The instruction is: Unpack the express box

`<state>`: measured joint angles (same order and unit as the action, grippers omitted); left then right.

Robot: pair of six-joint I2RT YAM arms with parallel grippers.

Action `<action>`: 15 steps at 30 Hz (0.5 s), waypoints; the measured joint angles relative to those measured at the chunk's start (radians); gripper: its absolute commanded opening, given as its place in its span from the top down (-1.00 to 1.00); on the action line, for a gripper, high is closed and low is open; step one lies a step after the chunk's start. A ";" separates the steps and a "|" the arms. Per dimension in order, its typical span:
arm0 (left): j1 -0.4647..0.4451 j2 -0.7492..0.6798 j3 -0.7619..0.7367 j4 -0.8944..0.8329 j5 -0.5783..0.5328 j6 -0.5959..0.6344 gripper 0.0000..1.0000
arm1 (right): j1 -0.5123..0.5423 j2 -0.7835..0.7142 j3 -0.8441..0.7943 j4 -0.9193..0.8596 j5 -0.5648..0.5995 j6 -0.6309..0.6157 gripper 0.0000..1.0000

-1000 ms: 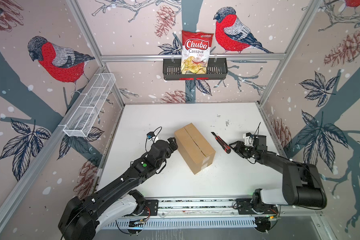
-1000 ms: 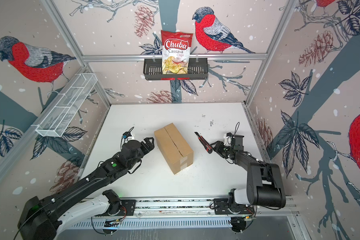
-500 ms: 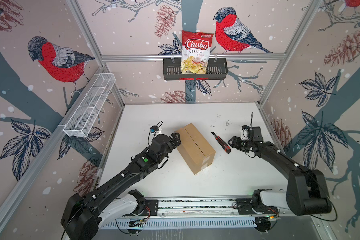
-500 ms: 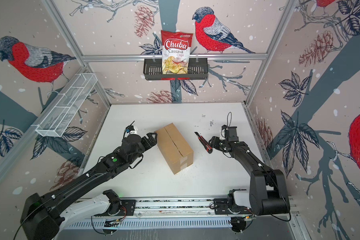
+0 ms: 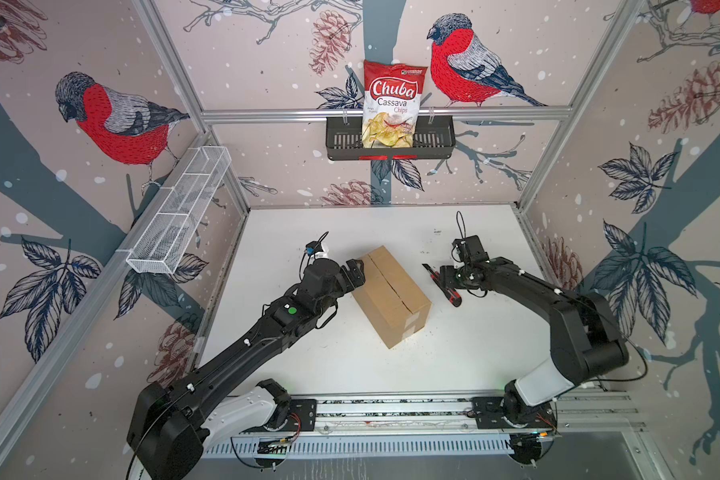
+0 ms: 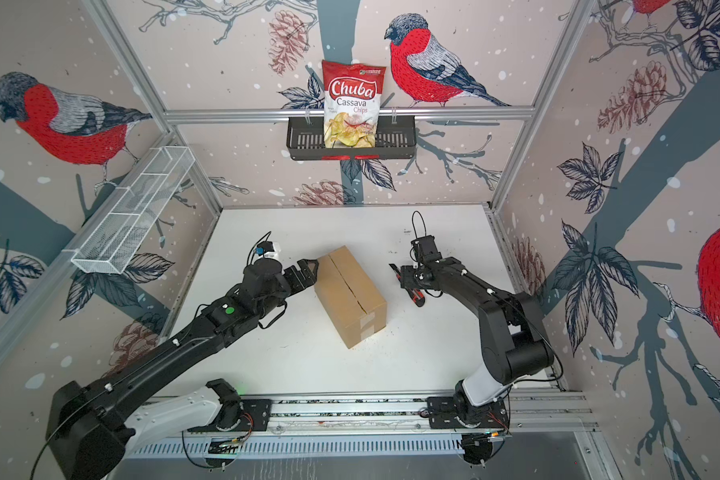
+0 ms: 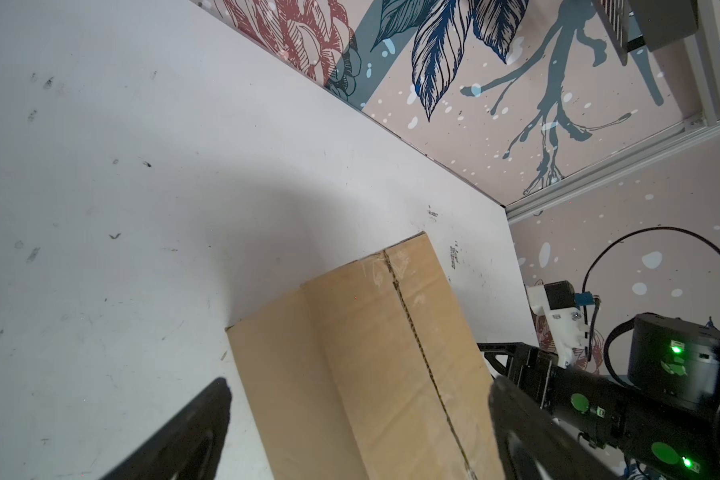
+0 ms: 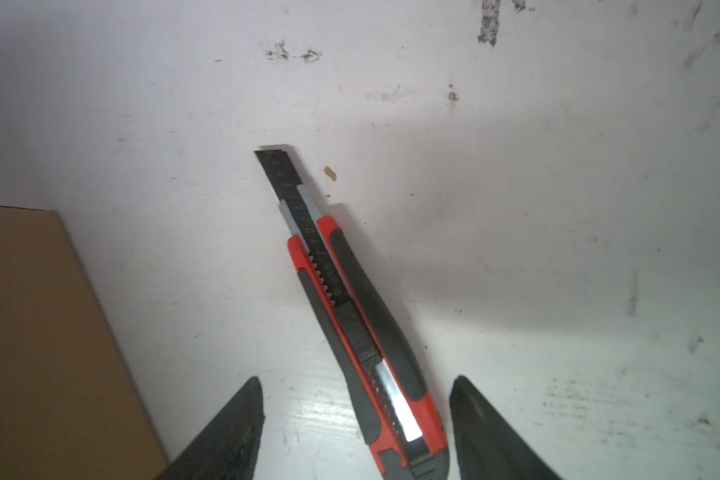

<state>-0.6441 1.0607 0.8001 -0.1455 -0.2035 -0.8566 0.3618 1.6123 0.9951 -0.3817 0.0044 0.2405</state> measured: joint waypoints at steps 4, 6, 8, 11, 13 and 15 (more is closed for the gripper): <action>0.019 0.000 0.001 -0.003 0.020 0.019 -0.91 | 0.024 0.062 0.039 -0.023 0.039 -0.022 -0.41; 0.031 0.000 0.001 -0.005 0.022 0.023 -0.92 | 0.035 0.096 0.056 -0.034 0.050 -0.033 -0.41; 0.040 0.000 0.001 -0.007 0.027 0.026 -0.92 | 0.040 0.122 0.074 -0.046 0.055 -0.042 -0.40; 0.046 0.004 0.001 -0.010 0.046 0.027 -0.92 | 0.047 0.153 0.097 -0.054 0.066 -0.058 -0.38; 0.047 0.008 0.001 -0.011 0.046 0.027 -0.92 | 0.050 0.170 0.108 -0.061 0.066 -0.059 -0.37; 0.049 0.010 0.001 -0.016 0.047 0.027 -0.91 | 0.052 0.182 0.113 -0.072 0.069 -0.061 -0.35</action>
<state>-0.5953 1.0710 0.8009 -0.1616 -0.1562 -0.8299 0.4137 1.7943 1.1080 -0.4538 0.0731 0.1791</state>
